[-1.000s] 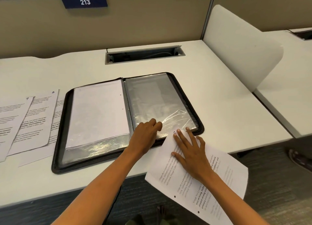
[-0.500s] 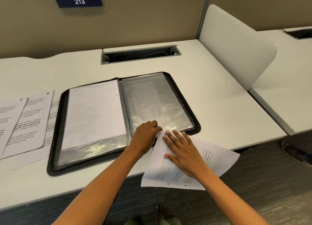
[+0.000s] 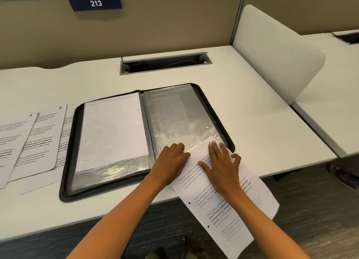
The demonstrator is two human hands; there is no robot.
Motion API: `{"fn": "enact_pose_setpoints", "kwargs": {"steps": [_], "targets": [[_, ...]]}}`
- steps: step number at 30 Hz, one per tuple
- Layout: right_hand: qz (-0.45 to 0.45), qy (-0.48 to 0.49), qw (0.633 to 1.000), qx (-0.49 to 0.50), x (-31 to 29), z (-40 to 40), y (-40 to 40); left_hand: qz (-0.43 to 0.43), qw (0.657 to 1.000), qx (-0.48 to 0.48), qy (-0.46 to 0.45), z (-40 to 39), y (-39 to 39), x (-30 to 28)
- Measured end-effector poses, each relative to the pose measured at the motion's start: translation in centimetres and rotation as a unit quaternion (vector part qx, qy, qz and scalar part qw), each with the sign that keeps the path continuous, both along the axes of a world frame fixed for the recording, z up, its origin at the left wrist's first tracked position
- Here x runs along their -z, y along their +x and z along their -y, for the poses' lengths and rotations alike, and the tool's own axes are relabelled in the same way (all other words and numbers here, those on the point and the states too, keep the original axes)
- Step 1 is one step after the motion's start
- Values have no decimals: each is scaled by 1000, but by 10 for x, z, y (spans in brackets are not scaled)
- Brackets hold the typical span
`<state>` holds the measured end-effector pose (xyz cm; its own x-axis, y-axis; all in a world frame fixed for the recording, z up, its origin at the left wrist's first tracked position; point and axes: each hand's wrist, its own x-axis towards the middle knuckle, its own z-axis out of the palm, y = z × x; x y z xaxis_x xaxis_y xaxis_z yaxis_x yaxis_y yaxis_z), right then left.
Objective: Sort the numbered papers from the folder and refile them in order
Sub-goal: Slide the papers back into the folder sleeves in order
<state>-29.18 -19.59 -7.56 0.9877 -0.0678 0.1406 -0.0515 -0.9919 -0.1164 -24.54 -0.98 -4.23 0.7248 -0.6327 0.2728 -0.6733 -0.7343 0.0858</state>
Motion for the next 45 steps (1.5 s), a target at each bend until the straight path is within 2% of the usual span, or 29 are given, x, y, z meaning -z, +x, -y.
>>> {"fn": "enact_pose_setpoints", "kwargs": {"steps": [2, 4, 5, 7, 9, 11, 15, 21, 25, 29, 34, 45], "targets": [[69, 19, 997, -30, -1, -1, -1, 10, 1000, -4, -4, -3, -1, 2], [155, 46, 979, -125, 2, 1, -5, 19, 1000, -5, 4, -4, 0, 3], [170, 63, 966, -183, 3, 1, -7, 24, 1000, -6, 14, -4, 0, 4], [129, 71, 951, -271, 6, 2, -12, 28, 999, -9, 27, -3, 0, 5], [54, 59, 952, -296, 9, 3, -13, 26, 999, -8, 26, -2, -1, 6], [3, 38, 958, -284, 9, 3, -10, 27, 1000, -2, 13, -3, -2, 6], [-38, 3, 969, -242, 5, -5, -1, 34, 999, -17, -29, -5, -4, 4], [-47, 13, 984, -170, 1, -28, 14, 54, 988, -103, -102, -19, -8, 3], [-52, 33, 989, -135, -1, -41, 25, 47, 987, -107, -111, -25, -8, 1], [-33, 61, 987, -143, -4, -44, 24, 28, 988, -95, -122, -25, -7, 0], [-6, 43, 973, -227, 0, -37, 13, 42, 987, -89, -126, -25, -8, 1], [-9, 66, 976, -210, -10, -70, 41, 61, 984, -93, -141, -33, -14, -1]]}}
